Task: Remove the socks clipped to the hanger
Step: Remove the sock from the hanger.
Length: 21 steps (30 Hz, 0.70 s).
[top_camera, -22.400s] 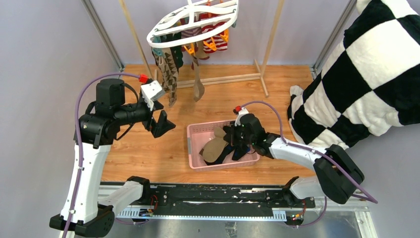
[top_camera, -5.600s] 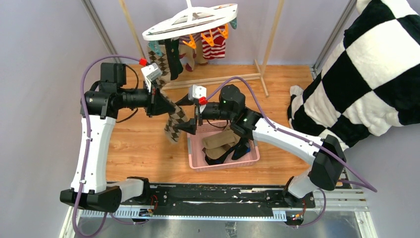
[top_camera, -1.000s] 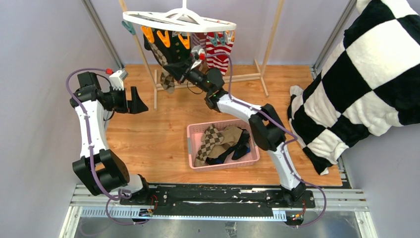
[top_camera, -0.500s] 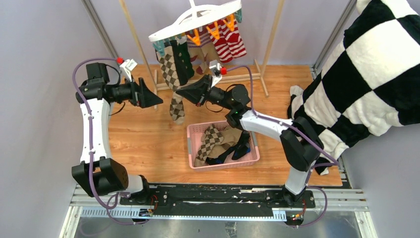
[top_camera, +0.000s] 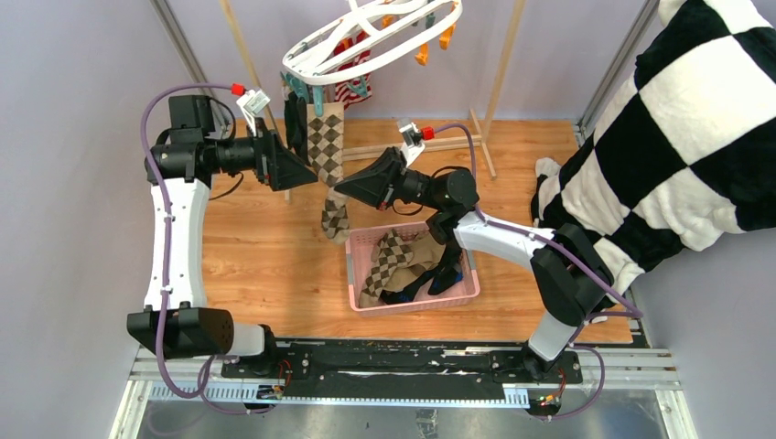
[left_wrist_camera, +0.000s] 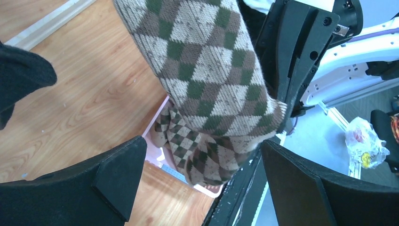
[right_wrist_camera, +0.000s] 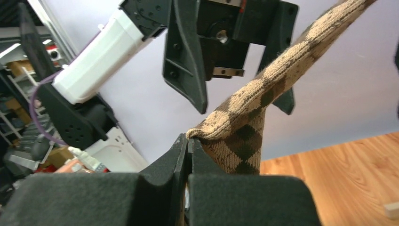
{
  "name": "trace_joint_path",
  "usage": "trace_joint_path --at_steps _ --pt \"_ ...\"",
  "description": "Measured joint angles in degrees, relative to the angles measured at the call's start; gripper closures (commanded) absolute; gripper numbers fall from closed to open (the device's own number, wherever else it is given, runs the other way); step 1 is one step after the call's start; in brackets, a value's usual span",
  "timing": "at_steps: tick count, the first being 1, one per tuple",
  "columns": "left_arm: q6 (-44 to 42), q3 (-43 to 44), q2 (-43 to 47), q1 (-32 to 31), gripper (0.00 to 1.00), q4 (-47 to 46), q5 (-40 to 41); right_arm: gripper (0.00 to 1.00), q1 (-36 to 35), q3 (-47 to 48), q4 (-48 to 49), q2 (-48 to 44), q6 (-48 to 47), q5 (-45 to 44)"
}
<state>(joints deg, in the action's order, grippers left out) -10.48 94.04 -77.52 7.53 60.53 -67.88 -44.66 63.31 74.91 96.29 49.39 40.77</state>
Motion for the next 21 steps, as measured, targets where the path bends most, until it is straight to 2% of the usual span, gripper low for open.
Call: trace_joint_path --at_steps 10,16,21 --pt "-0.2 4.22 -4.7 -2.21 0.0 0.07 -2.03 1.0 -0.02 -0.31 7.54 -0.02 10.51 2.69" --pt "-0.85 7.06 -6.56 -4.26 0.0 0.02 -9.51 1.0 -0.33 -0.76 8.02 -0.02 12.83 3.23" --pt "-2.73 4.63 -5.05 -4.35 0.0 -0.09 -14.53 1.0 -0.37 -0.76 7.96 -0.02 13.33 3.28"
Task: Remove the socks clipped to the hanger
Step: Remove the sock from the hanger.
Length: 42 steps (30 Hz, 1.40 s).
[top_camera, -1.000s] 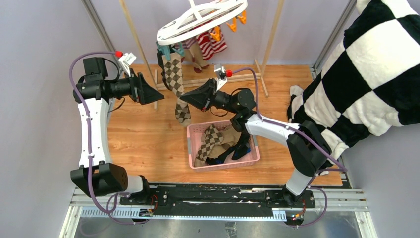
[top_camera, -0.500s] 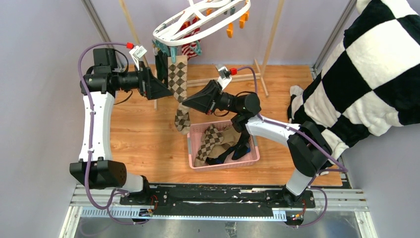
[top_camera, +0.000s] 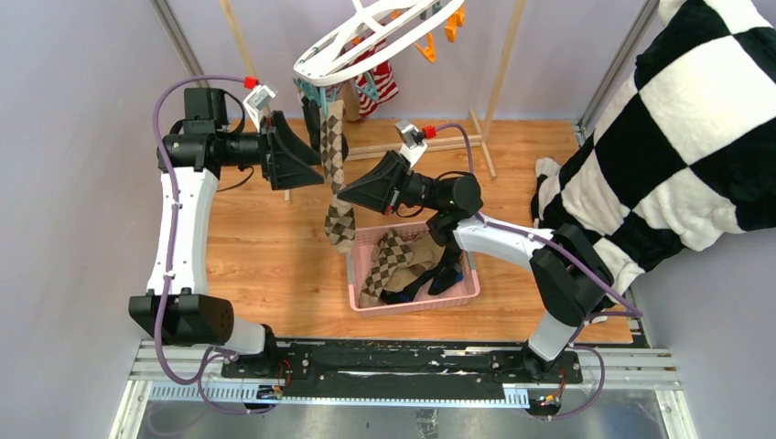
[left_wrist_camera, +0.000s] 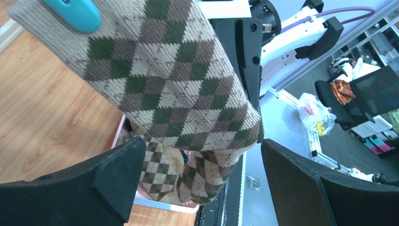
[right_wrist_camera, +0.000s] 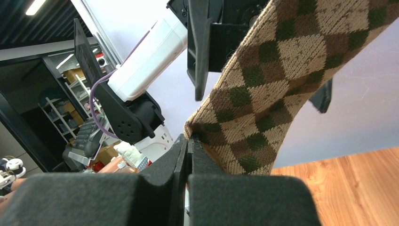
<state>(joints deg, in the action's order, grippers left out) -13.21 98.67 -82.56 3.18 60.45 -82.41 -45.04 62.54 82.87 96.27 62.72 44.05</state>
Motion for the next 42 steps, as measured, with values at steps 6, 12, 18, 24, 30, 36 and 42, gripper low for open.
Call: trace_joint_path --at_steps 6,12,18,24,30,36,42 --pt "-1.75 -3.85 1.81 0.0 0.0 0.2 -1.22 1.0 -0.07 1.22 -0.04 0.07 1.25 0.35" --pt "-2.23 -4.63 -0.11 -0.02 0.0 0.33 -4.11 1.0 -0.5 2.84 0.31 0.79 2.64 0.42" --pt "-4.35 -4.04 -0.92 -0.52 0.0 0.52 -5.75 1.0 -0.7 3.3 0.13 2.49 3.76 0.48" --pt "-3.56 -0.33 -4.39 -1.07 0.1 0.5 -6.21 1.0 -0.7 3.76 0.04 3.48 4.28 0.42" --pt "-0.11 0.22 -5.55 -1.57 0.83 0.9 -5.25 0.93 -0.7 3.96 -0.63 3.78 3.89 0.02" --pt "1.97 0.31 -4.42 -1.57 0.95 0.85 0.55 0.77 -0.22 2.38 -1.99 3.58 3.04 -1.4" --pt "2.54 0.44 -1.84 -1.57 1.0 0.74 6.01 0.36 0.94 0.96 -19.71 -3.65 -7.72 -3.37"
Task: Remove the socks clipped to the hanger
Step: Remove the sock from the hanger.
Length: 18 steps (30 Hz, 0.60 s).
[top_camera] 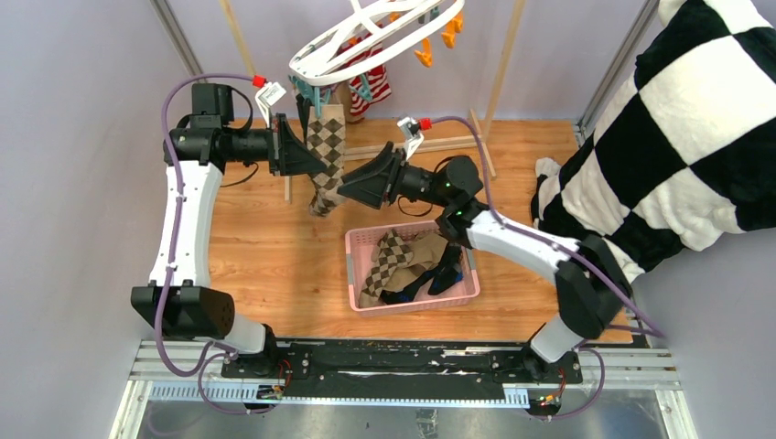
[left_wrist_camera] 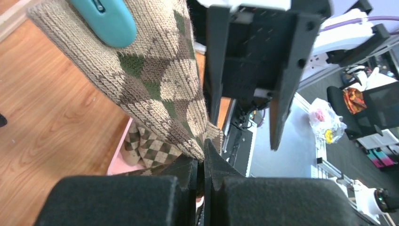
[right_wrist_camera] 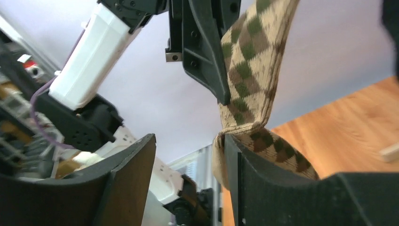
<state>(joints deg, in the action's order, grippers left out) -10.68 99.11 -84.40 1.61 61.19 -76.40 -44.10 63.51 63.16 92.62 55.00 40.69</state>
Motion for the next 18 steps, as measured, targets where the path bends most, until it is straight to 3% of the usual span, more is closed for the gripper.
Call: trace_joint_path --at_steps 2,7,13,18 --pt "0.02 0.02 0.7 0.0 1.0 -0.09 1.2 0.33 0.02 1.18 -10.14 -4.48 -7.1 -3.06" --pt "0.0 0.02 1.4 -2.1 1.0 -0.31 3.89 0.21 0.0 8.22 -23.87 -9.64 -17.38 -13.25" --pt "-0.02 0.02 1.42 -9.33 1.0 -1.07 7.91 0.22 -2.6 15.43 -34.18 -8.26 -24.28 -28.41" --pt "0.0 1.11 1.4 -10.32 1.0 -1.14 10.1 0.23 -5.73 20.37 -39.63 -5.14 -26.99 -36.89"
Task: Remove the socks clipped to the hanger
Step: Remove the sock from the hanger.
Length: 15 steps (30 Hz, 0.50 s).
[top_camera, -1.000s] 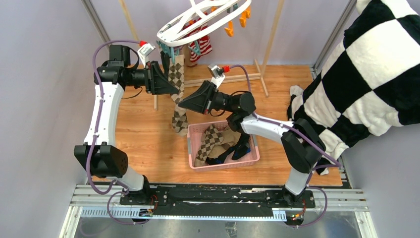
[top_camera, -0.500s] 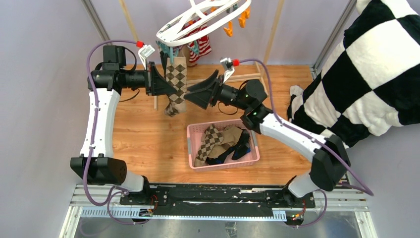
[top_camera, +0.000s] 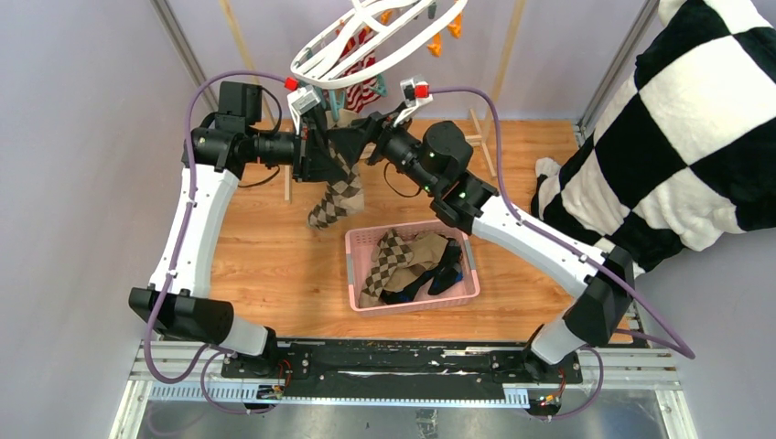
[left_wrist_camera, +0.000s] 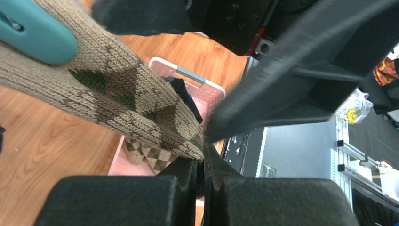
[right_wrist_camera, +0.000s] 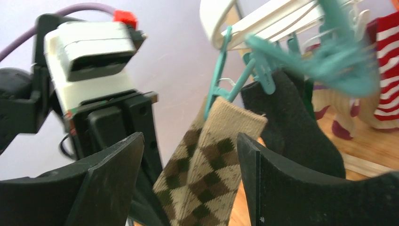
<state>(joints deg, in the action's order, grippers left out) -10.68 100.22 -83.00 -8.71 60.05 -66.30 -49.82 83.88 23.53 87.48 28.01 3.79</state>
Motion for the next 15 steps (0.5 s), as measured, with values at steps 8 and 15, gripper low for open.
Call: trace_joint_path --at_steps 8,15 --pt "0.0 0.83 0.02 -0.55 1.0 -0.02 1.42 0.3 -0.02 10.05 -3.26 6.88 -1.49 -5.99" --pt "-0.04 0.83 0.26 -0.61 1.0 -0.02 2.45 0.43 0.44 17.79 -6.1 12.09 -1.79 -6.38"
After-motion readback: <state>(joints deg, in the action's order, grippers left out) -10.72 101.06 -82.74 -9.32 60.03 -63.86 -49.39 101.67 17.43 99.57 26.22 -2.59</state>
